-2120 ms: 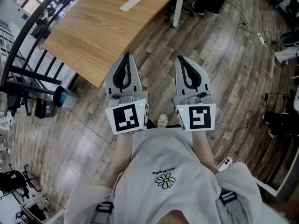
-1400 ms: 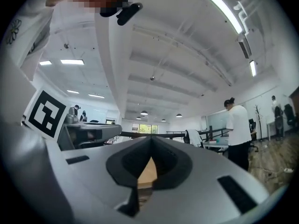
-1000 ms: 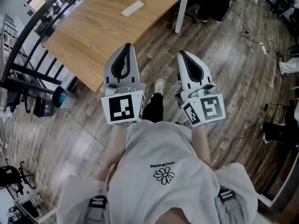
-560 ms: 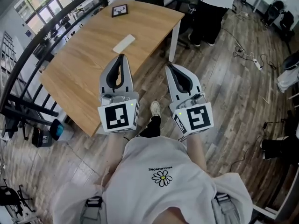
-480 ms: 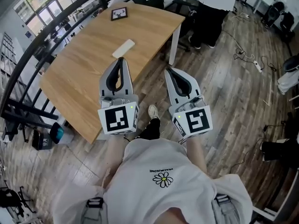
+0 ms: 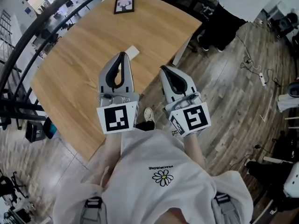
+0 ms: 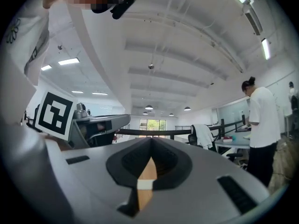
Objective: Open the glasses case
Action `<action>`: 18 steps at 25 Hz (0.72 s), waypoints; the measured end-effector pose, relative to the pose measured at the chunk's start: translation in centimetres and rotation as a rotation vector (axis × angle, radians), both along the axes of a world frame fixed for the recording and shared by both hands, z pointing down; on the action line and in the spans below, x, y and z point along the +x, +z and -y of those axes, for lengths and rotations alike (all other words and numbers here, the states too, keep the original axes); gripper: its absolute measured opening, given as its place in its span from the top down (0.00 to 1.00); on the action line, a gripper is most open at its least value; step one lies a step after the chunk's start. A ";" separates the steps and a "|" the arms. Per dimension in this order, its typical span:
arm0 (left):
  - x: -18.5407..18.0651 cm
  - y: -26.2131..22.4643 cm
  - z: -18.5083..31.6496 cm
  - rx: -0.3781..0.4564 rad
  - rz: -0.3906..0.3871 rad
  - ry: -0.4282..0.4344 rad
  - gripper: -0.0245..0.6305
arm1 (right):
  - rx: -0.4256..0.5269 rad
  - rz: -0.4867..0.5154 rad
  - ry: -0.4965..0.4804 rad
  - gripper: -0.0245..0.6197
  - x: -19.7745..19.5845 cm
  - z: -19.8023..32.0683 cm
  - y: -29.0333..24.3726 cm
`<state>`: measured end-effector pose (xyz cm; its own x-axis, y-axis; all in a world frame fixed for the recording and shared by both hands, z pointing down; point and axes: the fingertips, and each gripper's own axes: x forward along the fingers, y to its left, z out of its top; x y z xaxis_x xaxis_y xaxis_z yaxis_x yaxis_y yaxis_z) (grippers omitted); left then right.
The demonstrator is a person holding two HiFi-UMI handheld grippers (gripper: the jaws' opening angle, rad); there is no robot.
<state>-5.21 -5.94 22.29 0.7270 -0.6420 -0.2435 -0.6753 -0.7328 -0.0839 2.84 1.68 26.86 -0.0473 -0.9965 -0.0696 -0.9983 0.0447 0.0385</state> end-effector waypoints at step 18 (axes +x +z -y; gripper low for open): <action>-2.4 3.9 10.1 -0.099 -0.001 -0.266 0.94 | -0.085 0.142 -0.336 0.95 -1.1 13.9 2.6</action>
